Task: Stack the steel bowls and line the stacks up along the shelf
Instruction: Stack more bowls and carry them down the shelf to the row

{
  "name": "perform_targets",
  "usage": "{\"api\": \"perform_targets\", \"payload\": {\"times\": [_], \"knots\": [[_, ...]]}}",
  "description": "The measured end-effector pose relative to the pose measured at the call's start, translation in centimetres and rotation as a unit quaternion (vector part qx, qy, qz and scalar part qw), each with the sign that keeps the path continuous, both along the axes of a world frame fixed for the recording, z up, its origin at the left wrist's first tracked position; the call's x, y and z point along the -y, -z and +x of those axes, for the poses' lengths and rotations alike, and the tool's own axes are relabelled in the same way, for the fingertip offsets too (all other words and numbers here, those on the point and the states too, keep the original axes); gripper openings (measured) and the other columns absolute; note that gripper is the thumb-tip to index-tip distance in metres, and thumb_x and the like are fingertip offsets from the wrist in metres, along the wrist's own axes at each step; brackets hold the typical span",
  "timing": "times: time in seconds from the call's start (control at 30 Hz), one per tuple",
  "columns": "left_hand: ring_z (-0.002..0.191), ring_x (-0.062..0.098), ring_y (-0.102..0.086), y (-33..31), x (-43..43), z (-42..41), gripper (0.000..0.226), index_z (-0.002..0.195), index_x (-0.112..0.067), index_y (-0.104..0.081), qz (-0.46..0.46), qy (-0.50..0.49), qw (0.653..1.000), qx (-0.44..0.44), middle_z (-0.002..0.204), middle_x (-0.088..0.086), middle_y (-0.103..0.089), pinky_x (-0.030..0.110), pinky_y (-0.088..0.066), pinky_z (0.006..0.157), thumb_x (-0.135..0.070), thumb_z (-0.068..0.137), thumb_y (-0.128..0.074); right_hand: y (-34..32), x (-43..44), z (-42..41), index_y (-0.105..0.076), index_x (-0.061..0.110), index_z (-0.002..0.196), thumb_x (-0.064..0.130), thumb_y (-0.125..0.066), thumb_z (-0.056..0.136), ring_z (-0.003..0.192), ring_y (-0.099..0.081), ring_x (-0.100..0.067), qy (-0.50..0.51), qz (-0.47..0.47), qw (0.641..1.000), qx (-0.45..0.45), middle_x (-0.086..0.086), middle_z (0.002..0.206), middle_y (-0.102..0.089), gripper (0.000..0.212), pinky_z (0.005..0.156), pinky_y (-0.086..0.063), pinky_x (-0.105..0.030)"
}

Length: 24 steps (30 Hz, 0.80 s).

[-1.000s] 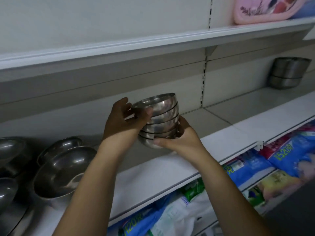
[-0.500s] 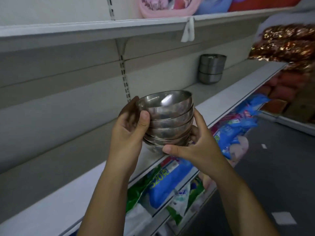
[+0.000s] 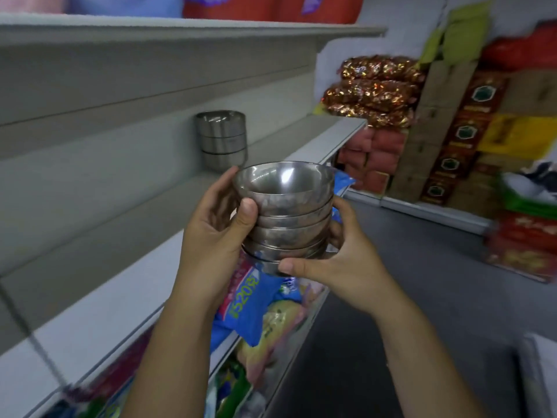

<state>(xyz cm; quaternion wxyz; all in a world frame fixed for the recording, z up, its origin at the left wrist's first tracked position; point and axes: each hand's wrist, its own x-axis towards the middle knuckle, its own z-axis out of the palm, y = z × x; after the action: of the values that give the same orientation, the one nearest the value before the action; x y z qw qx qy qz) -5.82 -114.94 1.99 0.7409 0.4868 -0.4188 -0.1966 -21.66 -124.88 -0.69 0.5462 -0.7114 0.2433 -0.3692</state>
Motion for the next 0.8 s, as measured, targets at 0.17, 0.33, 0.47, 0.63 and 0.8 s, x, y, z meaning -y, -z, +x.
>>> {"api": "perform_targets", "payload": {"times": [0.17, 0.33, 0.47, 0.63, 0.8], "knots": [[0.122, 0.009, -0.064, -0.7, 7.6, -0.4, 0.064, 0.139, -0.018, -0.055, 0.008, 0.031, 0.999, -0.011, 0.127, -0.005, -0.071, 0.02, -0.052, 0.098, -0.033, 0.08, -0.074, -0.6, 7.5, -1.5, -0.037, 0.054, 0.141, 0.047, -0.101, 0.044, 0.123, -0.062, -0.009, 0.02, -0.014, 1.0, -0.014, 0.013, 0.129, -0.068, 0.116, 0.106, -0.05, -0.044], [0.119, 0.005, -0.065, -1.0, 16.3, 1.7, 0.062, 0.135, -0.02, -0.058, 0.013, 0.044, 0.999, 0.009, 0.123, -0.009, -0.072, 0.018, -0.052, 0.094, -0.031, 0.077, -0.077, -0.4, 15.4, 0.0, -0.035, 0.049, 0.144, 0.035, -0.102, 0.048, 0.122, -0.063, -0.009, 0.03, -0.006, 1.0, 0.007, 0.007, 0.13, -0.068, 0.118, 0.103, -0.053, -0.043], [0.116, 0.004, -0.066, -1.7, 24.0, 3.9, 0.067, 0.136, -0.024, -0.059, 0.022, 0.052, 0.998, 0.03, 0.125, -0.008, -0.071, 0.016, -0.054, 0.086, -0.038, 0.073, -0.074, -0.8, 22.7, 2.2, -0.033, 0.037, 0.15, 0.018, -0.099, 0.052, 0.121, -0.065, -0.012, 0.041, 0.01, 0.998, 0.035, 0.001, 0.132, -0.067, 0.12, 0.101, -0.056, -0.04], [0.114, -0.007, -0.062, -4.1, 34.5, 7.4, 0.054, 0.128, -0.037, -0.06, 0.039, 0.07, 0.994, 0.072, 0.128, -0.014, -0.066, 0.013, -0.055, 0.085, -0.04, 0.075, -0.072, -1.4, 33.1, 6.1, -0.041, 0.036, 0.145, 0.016, -0.101, 0.054, 0.123, -0.064, -0.014, 0.084, -0.005, 0.995, 0.06, 0.003, 0.136, -0.063, 0.11, 0.098, -0.057, -0.041], [0.12, -0.004, -0.059, -5.9, 43.2, 10.9, 0.042, 0.127, -0.05, -0.055, 0.079, 0.06, 0.985, 0.143, 0.13, -0.018, -0.064, 0.014, -0.05, 0.089, -0.04, 0.089, -0.07, -2.3, 41.3, 9.8, -0.039, 0.026, 0.148, 0.008, -0.097, 0.06, 0.119, -0.066, -0.013, 0.095, -0.041, 0.991, 0.085, 0.002, 0.133, -0.066, 0.107, 0.09, -0.058, -0.028]]}}
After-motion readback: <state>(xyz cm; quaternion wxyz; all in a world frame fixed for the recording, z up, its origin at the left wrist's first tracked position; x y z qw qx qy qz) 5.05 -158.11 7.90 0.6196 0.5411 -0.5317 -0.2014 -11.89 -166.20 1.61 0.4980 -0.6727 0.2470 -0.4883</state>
